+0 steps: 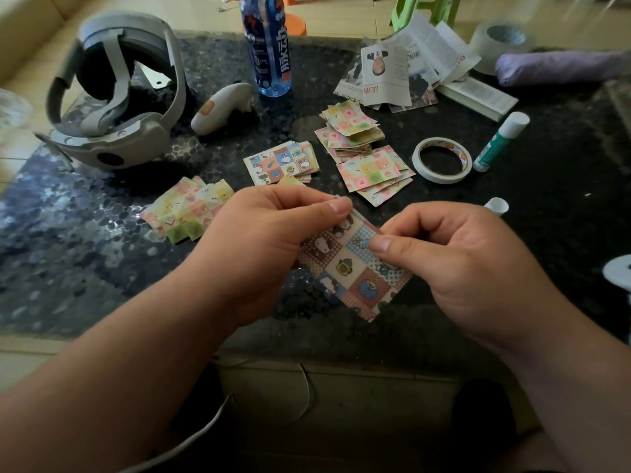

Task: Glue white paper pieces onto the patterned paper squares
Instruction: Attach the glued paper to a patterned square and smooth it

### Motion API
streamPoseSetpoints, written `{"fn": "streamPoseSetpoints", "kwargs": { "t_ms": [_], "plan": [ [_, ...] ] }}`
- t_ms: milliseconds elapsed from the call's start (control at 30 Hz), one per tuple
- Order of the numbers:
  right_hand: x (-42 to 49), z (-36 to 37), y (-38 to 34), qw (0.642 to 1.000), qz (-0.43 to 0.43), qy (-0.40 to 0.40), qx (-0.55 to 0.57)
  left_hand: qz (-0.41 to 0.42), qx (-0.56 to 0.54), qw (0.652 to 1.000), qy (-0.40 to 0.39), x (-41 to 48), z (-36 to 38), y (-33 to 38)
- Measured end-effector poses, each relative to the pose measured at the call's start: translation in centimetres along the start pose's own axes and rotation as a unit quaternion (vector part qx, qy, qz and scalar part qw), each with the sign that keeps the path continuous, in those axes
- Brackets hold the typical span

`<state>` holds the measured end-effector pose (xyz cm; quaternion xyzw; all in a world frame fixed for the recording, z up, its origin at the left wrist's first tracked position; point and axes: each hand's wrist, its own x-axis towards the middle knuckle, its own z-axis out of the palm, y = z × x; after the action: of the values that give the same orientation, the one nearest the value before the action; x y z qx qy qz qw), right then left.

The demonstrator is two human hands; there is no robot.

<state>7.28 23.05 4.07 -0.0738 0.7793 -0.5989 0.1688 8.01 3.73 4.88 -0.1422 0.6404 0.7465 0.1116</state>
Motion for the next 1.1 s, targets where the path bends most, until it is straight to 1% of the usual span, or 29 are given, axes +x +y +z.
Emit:
{"fn": "streamPoseSetpoints", "kwargs": {
  "t_ms": [167, 333, 500, 633, 767, 900, 1100],
  "plan": [
    [0.2, 0.0, 0.1, 1.0, 0.001, 0.006, 0.016, -0.004, -0.034, 0.999, 0.021, 0.1, 0.1, -0.1],
    [0.2, 0.0, 0.0, 0.999, 0.0, 0.019, 0.034, -0.007, -0.045, 0.999, 0.024, 0.1, 0.3, -0.2],
    [0.3, -0.1, 0.0, 0.999, -0.004, 0.024, 0.04, -0.019, -0.048, 0.999, 0.001, 0.0, 0.5, 0.0],
    [0.3, -0.4, 0.1, 0.998, -0.011, 0.032, 0.045, -0.046, -0.052, 0.997, -0.03, -0.2, 0.1, 0.4],
    [0.3, -0.4, 0.2, 0.999, -0.014, 0.032, 0.036, -0.052, -0.033, 0.998, -0.028, -0.2, -0.3, 0.3],
    [0.2, -0.4, -0.1, 0.999, -0.011, 0.033, 0.03, -0.052, -0.038, 0.997, -0.034, -0.2, -0.4, 0.2],
    [0.1, -0.3, -0.2, 0.999, -0.012, 0.034, -0.01, -0.062, -0.017, 0.997, -0.042, 0.0, -0.9, 0.2]
  ]
}}
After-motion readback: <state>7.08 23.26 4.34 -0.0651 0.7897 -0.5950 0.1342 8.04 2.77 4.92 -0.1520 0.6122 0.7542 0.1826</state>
